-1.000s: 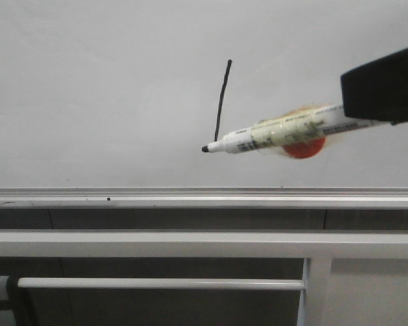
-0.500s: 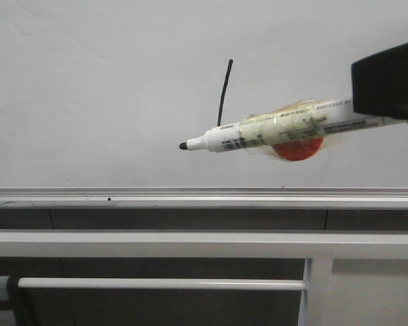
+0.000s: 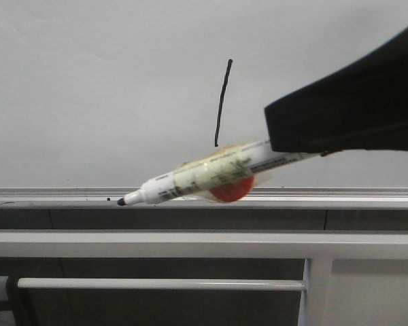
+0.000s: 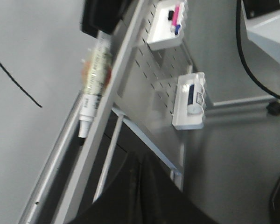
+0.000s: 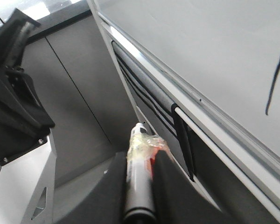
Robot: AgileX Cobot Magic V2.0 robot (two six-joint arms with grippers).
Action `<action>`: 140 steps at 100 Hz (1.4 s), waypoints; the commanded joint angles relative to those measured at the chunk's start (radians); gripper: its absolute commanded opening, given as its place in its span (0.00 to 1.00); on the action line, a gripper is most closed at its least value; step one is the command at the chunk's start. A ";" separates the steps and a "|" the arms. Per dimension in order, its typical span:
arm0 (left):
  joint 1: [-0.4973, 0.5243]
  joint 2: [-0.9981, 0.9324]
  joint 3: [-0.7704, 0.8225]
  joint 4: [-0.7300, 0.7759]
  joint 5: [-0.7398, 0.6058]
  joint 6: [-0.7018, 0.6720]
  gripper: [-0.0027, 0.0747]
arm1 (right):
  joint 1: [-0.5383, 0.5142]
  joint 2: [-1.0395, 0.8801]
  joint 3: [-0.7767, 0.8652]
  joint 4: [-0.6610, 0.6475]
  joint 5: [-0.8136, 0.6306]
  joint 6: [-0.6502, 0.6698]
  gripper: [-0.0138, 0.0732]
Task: Write number 1 on whiteboard
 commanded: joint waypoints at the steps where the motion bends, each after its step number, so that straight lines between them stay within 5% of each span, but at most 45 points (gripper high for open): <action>1: -0.008 0.070 -0.053 0.006 -0.089 -0.005 0.01 | 0.037 0.030 -0.057 0.022 -0.001 0.006 0.11; 24: -0.008 0.148 -0.146 0.033 -0.036 -0.005 0.04 | 0.068 0.053 -0.053 0.000 -0.039 0.042 0.11; 46: -0.001 0.148 -0.173 0.064 -0.007 -0.005 0.39 | 0.068 0.053 -0.048 -0.020 -0.065 0.074 0.11; 56: 0.025 0.148 -0.173 0.064 -0.009 -0.010 0.47 | 0.068 0.053 -0.048 -0.020 -0.065 0.091 0.11; 84: 0.130 0.185 -0.173 0.098 -0.096 -0.010 0.47 | 0.068 0.053 -0.059 0.000 -0.003 0.100 0.11; 106: 0.132 0.309 -0.178 0.139 -0.206 -0.010 0.47 | 0.068 0.053 -0.094 0.008 -0.012 0.138 0.11; 140: 0.132 0.431 -0.273 0.141 -0.200 -0.010 0.47 | 0.068 0.053 -0.096 0.008 -0.006 0.152 0.11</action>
